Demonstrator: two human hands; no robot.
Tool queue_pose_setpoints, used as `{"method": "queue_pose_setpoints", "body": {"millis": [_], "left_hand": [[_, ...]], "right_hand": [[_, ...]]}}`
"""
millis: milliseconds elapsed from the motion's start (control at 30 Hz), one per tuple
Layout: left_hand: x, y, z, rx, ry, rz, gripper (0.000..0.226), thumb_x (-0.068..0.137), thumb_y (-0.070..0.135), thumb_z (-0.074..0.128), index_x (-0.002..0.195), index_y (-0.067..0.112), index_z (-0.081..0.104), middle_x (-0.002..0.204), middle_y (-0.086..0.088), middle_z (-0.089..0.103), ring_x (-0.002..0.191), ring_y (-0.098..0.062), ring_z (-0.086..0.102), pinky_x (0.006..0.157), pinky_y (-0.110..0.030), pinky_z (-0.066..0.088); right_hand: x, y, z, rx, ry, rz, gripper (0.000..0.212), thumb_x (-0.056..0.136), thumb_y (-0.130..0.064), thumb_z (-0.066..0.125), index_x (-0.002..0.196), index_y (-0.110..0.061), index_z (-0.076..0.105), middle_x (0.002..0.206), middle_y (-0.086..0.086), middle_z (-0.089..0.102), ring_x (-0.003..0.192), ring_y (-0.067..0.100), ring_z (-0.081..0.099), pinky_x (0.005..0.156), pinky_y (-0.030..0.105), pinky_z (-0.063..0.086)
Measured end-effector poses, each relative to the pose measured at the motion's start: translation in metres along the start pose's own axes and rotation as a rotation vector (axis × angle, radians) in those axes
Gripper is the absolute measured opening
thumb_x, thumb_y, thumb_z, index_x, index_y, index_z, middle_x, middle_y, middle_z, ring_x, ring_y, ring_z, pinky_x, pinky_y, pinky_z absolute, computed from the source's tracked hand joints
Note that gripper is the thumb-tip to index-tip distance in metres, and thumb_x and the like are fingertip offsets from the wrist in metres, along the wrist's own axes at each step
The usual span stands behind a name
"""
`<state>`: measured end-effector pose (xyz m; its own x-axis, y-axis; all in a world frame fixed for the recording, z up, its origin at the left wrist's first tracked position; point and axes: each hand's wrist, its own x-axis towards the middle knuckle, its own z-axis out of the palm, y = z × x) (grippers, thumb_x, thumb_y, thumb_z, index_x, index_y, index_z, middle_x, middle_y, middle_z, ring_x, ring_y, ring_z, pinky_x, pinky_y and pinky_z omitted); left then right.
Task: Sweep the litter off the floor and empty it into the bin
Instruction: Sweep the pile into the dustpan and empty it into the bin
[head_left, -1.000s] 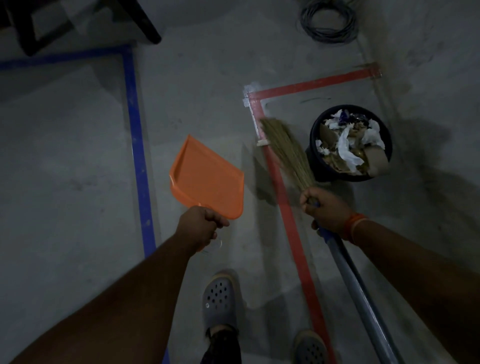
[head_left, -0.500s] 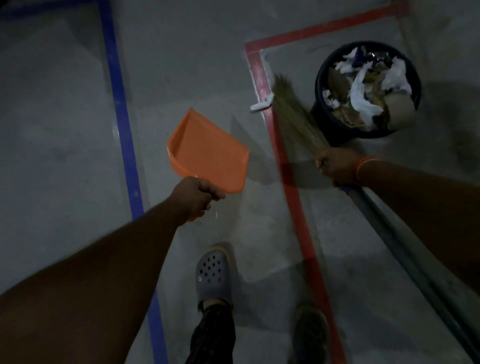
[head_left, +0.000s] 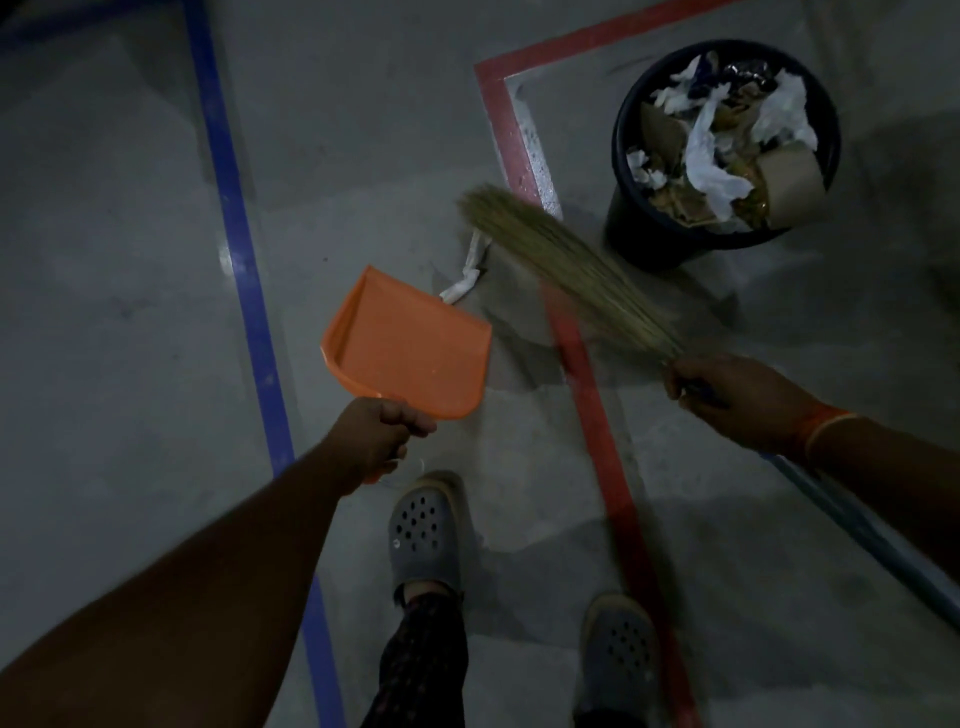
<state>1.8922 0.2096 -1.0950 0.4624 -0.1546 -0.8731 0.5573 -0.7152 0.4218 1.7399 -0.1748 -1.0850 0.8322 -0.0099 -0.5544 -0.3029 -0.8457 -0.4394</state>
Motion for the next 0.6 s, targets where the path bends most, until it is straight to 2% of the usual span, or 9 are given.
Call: {"method": "queue_pose_setpoints", "body": {"millis": [200,300,367,433,500,567,600], "left_hand": [[0.013,-0.047,-0.015,0.011,-0.016,-0.051,0.035,0.092,-0.013,0.042,0.093,0.003,0.073,0.046,-0.005,0.047,0.034,-0.011,0.035,0.040,-0.016,0.027],[0.037,-0.055,-0.014,0.022,-0.045,-0.055,0.033,0.093,-0.013,0.042,0.095,0.001,0.072,0.046,-0.005,0.046,0.033,-0.010,0.035,0.036,-0.016,0.028],[0.056,-0.064,-0.009,0.021,-0.059,-0.036,0.032,0.093,-0.013,0.042,0.095,0.000,0.072,0.047,-0.007,0.046,0.034,-0.012,0.034,0.036,-0.016,0.027],[0.074,-0.076,-0.004,0.018,-0.058,-0.022,0.032,0.093,-0.012,0.042,0.094,0.000,0.072,0.047,-0.008,0.044,0.035,-0.013,0.031,0.038,-0.015,0.025],[0.092,-0.091,0.001,0.014,-0.050,-0.020,0.031,0.092,-0.011,0.043,0.094,0.000,0.072,0.046,-0.008,0.043,0.036,-0.012,0.030,0.040,-0.015,0.023],[0.105,-0.101,0.006,0.018,-0.038,-0.013,0.031,0.092,-0.011,0.044,0.094,0.000,0.073,0.046,-0.008,0.043,0.036,-0.012,0.029,0.040,-0.015,0.022],[0.110,-0.103,0.007,0.022,-0.033,-0.005,0.031,0.092,-0.011,0.044,0.094,0.000,0.073,0.046,-0.009,0.043,0.036,-0.012,0.029,0.040,-0.015,0.022]], "right_hand": [[0.035,0.033,0.017,-0.016,0.070,-0.058,0.015,0.084,-0.004,0.067,0.092,-0.017,0.063,0.087,0.004,0.062,0.075,0.021,0.055,0.070,0.028,0.038],[0.066,0.041,0.036,0.036,0.070,-0.043,0.015,0.085,0.002,0.064,0.094,-0.011,0.064,0.084,0.007,0.059,0.059,0.008,0.044,0.061,0.021,0.033],[0.088,0.051,0.054,0.045,0.047,-0.033,0.018,0.086,0.002,0.061,0.092,-0.015,0.061,0.079,0.003,0.054,0.058,0.001,0.041,0.054,0.017,0.030],[0.108,0.062,0.072,0.016,0.043,-0.073,0.025,0.083,0.002,0.063,0.087,-0.022,0.057,0.077,-0.003,0.052,0.062,0.009,0.050,0.058,0.019,0.035],[0.122,0.077,0.092,-0.051,0.058,-0.139,0.029,0.078,-0.004,0.066,0.085,-0.029,0.055,0.084,-0.003,0.055,0.076,0.022,0.056,0.070,0.028,0.043],[0.127,0.091,0.105,-0.090,0.077,-0.152,0.029,0.076,-0.007,0.065,0.086,-0.033,0.056,0.090,0.000,0.057,0.083,0.024,0.056,0.078,0.035,0.048],[0.126,0.097,0.109,-0.104,0.091,-0.161,0.029,0.077,-0.006,0.066,0.086,-0.032,0.057,0.092,0.002,0.057,0.083,0.024,0.056,0.078,0.035,0.047]]}}
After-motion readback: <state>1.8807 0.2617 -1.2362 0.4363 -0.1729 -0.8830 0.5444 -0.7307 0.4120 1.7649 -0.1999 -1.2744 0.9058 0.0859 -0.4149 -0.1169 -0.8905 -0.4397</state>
